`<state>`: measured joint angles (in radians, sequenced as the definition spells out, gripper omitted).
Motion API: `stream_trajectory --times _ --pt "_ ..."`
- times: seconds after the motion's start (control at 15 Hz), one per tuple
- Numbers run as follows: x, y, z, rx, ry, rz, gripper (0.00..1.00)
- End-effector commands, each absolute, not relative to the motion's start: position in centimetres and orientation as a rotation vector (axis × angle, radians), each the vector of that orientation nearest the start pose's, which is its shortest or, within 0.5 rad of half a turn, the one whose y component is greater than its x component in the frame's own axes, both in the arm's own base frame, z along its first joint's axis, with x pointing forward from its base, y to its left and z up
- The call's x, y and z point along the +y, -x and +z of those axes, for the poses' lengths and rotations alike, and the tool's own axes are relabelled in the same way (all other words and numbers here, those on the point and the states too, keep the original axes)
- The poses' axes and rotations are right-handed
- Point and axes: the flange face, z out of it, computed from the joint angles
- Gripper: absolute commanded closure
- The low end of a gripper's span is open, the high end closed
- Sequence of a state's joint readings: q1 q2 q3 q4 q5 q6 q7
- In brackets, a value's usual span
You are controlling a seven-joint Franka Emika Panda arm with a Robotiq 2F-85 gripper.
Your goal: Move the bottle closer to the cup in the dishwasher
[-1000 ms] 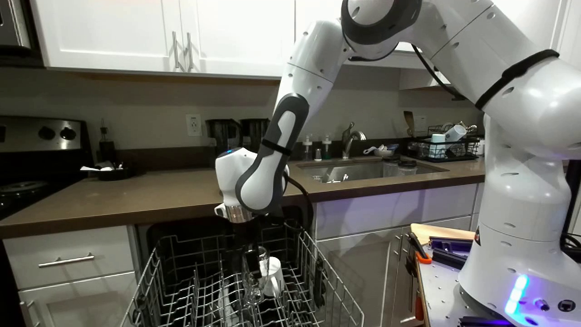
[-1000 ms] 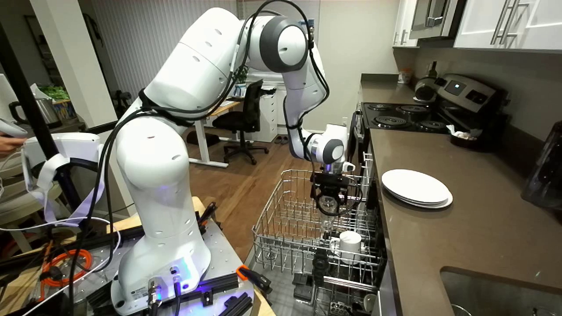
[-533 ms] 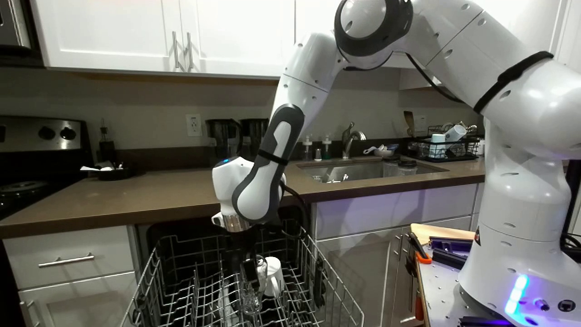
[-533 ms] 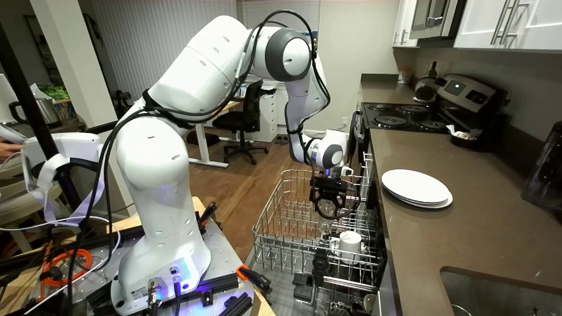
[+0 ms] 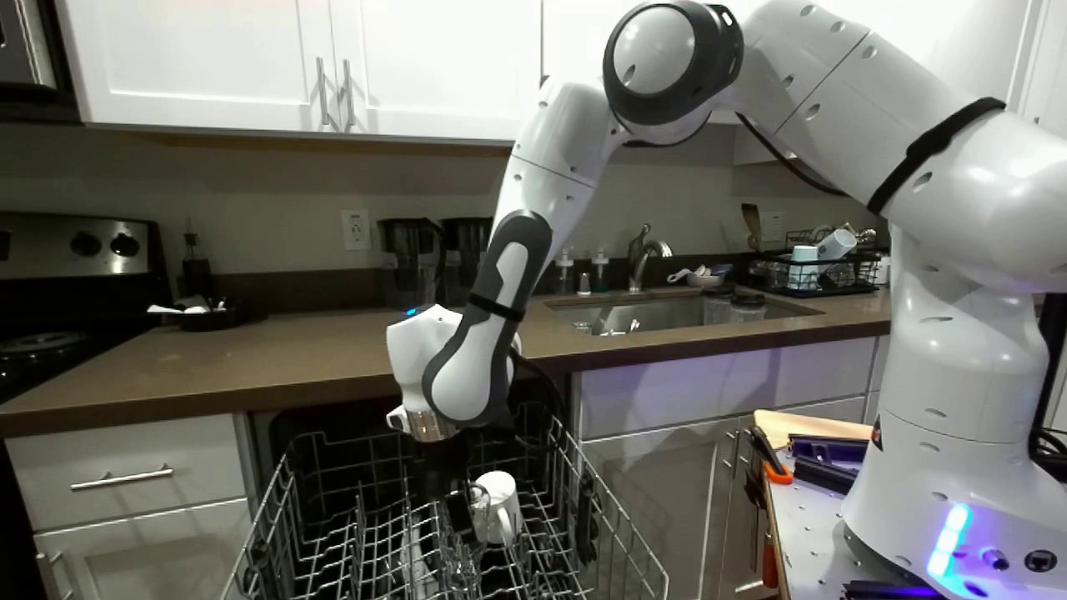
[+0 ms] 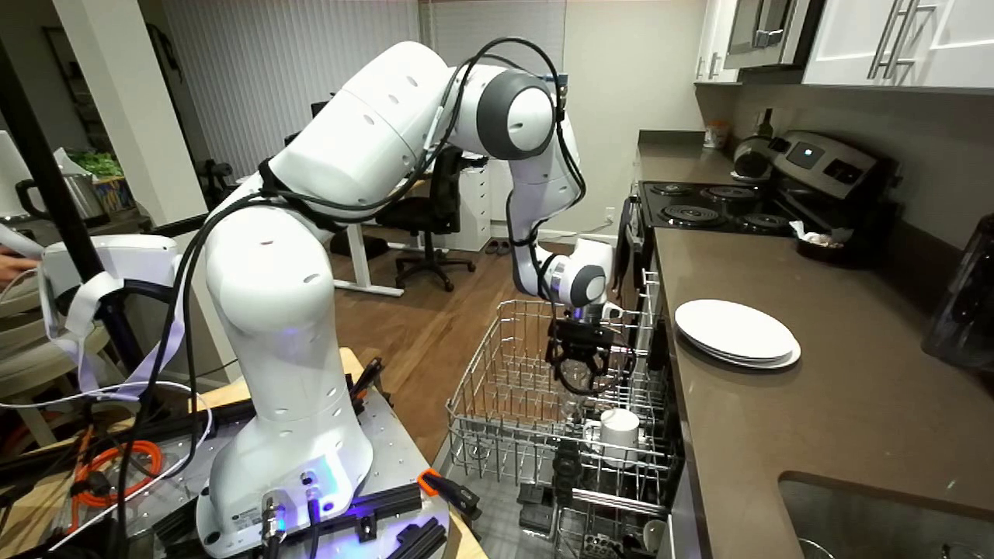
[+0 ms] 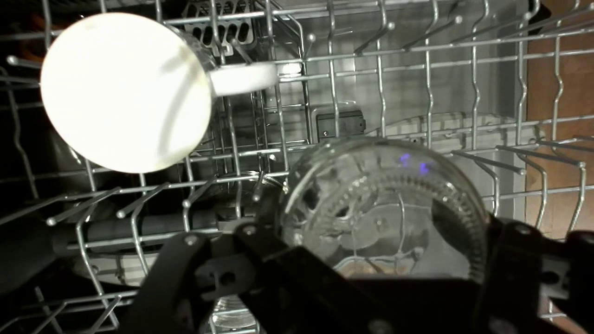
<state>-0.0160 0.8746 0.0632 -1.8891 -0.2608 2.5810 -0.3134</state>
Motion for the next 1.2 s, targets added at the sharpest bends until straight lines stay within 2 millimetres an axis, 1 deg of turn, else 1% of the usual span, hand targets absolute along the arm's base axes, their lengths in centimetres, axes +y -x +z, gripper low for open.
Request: stream_trajectory --times 0.0,0.4,1.13 --pt "3.0 -58.4 2.6 -0.910 3.006 0.363 0.39" --pt "2.8 -58.5 2.4 -0.906 3.002 0.426 0.39" --pt "2.5 -58.3 1.1 -0.885 2.992 0.458 0.39"
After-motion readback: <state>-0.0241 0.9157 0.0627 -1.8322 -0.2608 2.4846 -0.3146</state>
